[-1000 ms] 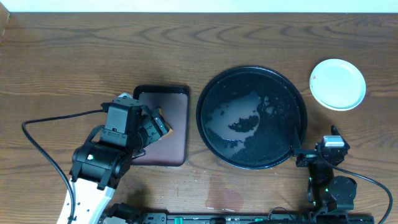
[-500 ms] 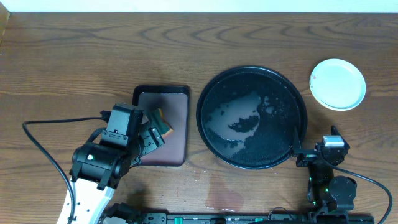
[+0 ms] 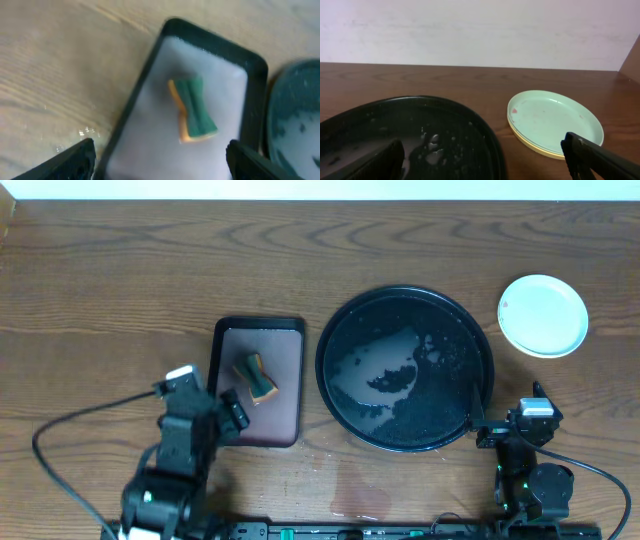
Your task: Clean dirty plates on tray and stack at the side
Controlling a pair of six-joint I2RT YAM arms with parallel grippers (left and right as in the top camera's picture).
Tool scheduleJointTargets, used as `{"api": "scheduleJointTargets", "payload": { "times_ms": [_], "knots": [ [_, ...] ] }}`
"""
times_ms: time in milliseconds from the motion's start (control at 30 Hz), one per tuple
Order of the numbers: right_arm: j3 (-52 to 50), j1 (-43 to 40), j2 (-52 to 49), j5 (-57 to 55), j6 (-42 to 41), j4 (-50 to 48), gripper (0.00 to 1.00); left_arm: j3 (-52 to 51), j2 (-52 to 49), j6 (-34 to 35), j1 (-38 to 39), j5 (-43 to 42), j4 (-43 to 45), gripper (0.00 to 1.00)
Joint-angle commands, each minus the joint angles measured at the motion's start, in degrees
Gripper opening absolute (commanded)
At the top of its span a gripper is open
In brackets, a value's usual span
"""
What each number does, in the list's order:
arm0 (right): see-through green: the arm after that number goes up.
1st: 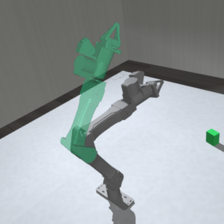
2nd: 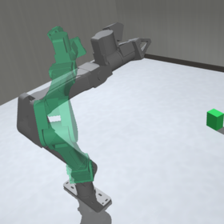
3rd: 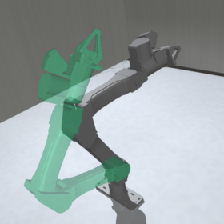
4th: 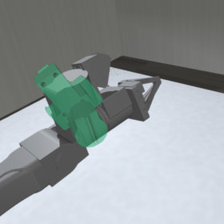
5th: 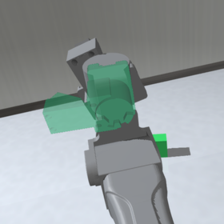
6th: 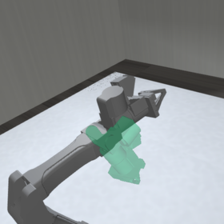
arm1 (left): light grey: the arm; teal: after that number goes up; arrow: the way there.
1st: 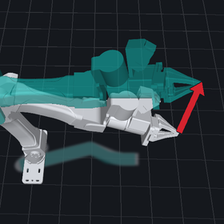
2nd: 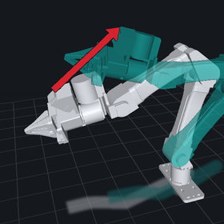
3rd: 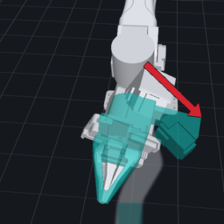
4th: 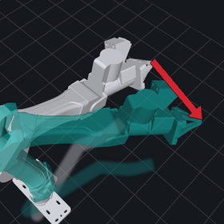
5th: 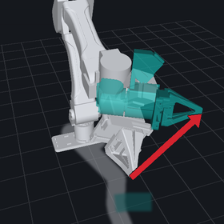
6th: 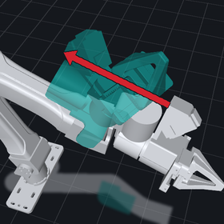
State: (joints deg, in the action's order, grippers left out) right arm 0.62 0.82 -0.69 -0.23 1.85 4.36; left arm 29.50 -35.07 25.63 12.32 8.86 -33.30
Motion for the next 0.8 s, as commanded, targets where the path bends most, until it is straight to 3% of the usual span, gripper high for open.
{"api": "scheduleJointTargets", "payload": {
  "times_ms": [0, 300, 500, 767],
  "knots": [
    [-0.3, -0.2, 0.4, -0.4, 0.6, -0.1, 0.99, -7.1, 8.2, -6.8, -3.3, 0.7, 6.7, 0.84],
    [-0.3, -0.2, 0.4, -0.4, 0.6, -0.1, 0.99, -21.6, 26.9, -10.6, -9.5, 0.6, 23.7, 0.84],
    [-0.3, -0.2, 0.4, -0.3, 0.6, -0.1, 0.99, -26.6, 34.5, -12.3, -11.0, 0.1, 25.3, 0.84],
    [-0.3, -0.2, 0.4, -0.4, 0.6, -0.1, 0.99, -27.7, 35.0, -18.2, -13.6, -4.7, 26.1, 0.84]
  ]
}}
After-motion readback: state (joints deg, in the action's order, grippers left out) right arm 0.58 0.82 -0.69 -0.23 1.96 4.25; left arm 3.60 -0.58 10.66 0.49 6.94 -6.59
